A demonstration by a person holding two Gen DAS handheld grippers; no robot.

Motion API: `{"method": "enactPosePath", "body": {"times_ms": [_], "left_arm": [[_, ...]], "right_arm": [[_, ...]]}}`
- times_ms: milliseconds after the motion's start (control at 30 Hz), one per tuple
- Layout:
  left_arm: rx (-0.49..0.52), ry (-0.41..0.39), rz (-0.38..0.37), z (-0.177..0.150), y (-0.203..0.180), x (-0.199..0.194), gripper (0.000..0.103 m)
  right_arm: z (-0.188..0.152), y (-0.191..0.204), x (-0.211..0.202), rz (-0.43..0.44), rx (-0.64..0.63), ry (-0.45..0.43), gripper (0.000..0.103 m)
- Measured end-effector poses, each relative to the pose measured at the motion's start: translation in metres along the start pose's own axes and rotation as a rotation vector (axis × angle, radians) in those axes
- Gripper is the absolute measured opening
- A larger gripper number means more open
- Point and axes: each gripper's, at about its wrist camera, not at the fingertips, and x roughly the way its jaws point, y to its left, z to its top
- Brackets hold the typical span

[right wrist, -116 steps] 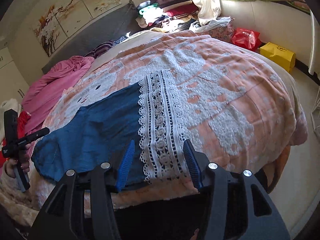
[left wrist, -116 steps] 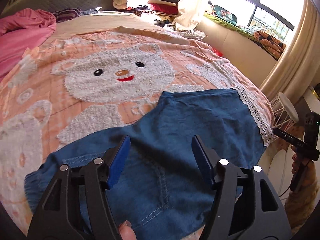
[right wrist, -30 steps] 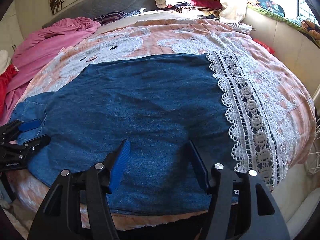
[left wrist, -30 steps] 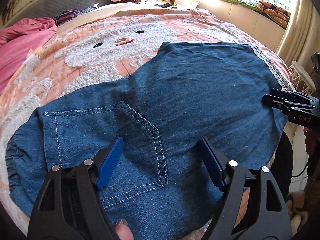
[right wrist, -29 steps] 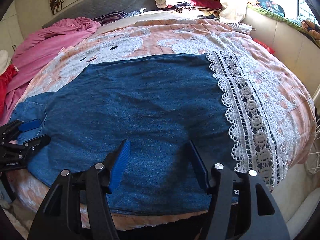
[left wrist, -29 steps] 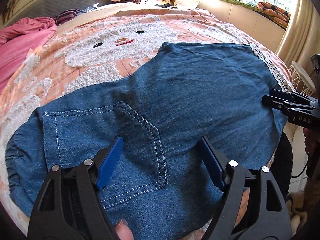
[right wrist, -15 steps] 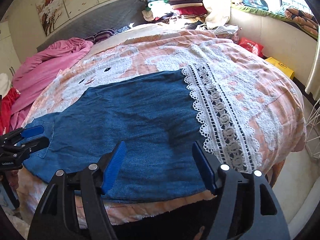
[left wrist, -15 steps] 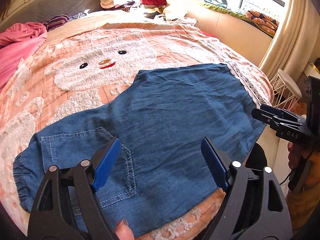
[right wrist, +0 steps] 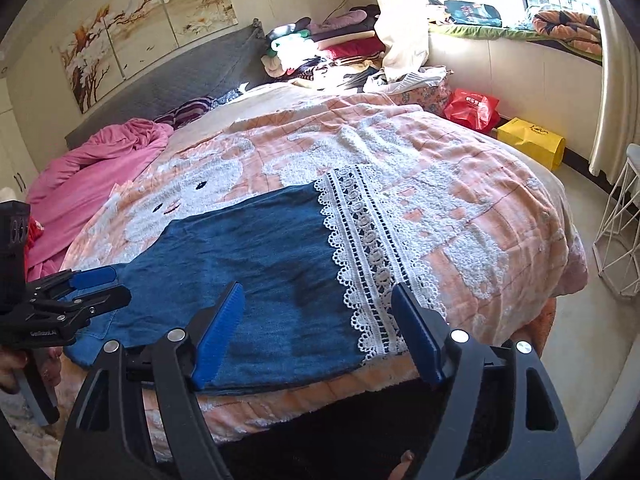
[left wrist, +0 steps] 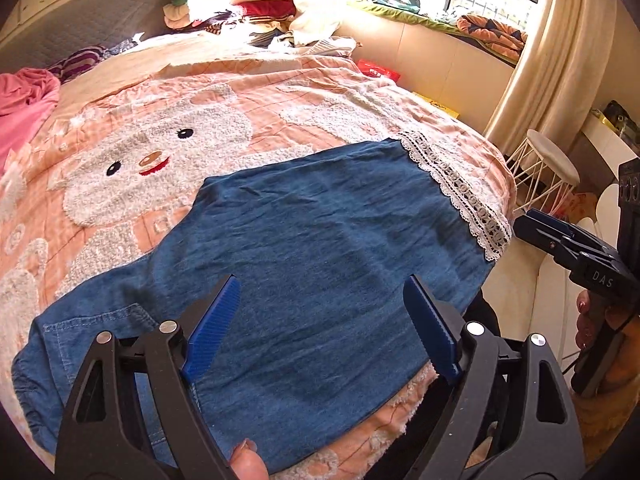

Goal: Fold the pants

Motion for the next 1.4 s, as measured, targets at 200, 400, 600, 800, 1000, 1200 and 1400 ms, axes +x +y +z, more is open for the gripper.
{"method": "enactPosePath", "body": {"times_ms": [200,400,600,800,1000,1200,1400], "left_arm": [[0.038,-0.016,-0.012,0.014,-0.013,0.005,0.082],[0.09,-0.023,-0.013,0.035,-0.026,0.017,0.082],[0.133,0.002,-0.043,0.064,-0.037,0.038,0.082],[0.158,0.039,-0.089,0.092,-0.049,0.067,0.082],[0.181,0.092,-0.118,0.115,-0.058,0.111,0.082],[0.177,0.148,-0.145,0.134,-0.059,0.156,0.082],[0.236,0.168,-0.165,0.146,-0.065,0.183,0.082]], "right_arm": [[-0.001,-0.012,-0.009,-0.02,0.027,-0.02,0.075],[-0.004,-0.023,-0.01,-0.037,0.052,-0.023,0.075],[-0.008,-0.034,-0.004,-0.052,0.077,-0.013,0.075],[-0.014,-0.046,0.008,-0.059,0.107,0.011,0.075],[-0.017,-0.057,0.024,-0.051,0.128,0.033,0.075],[-0.018,-0.065,0.041,-0.04,0.149,0.06,0.075],[-0.019,-0.069,0.057,-0.019,0.164,0.085,0.075]]}}
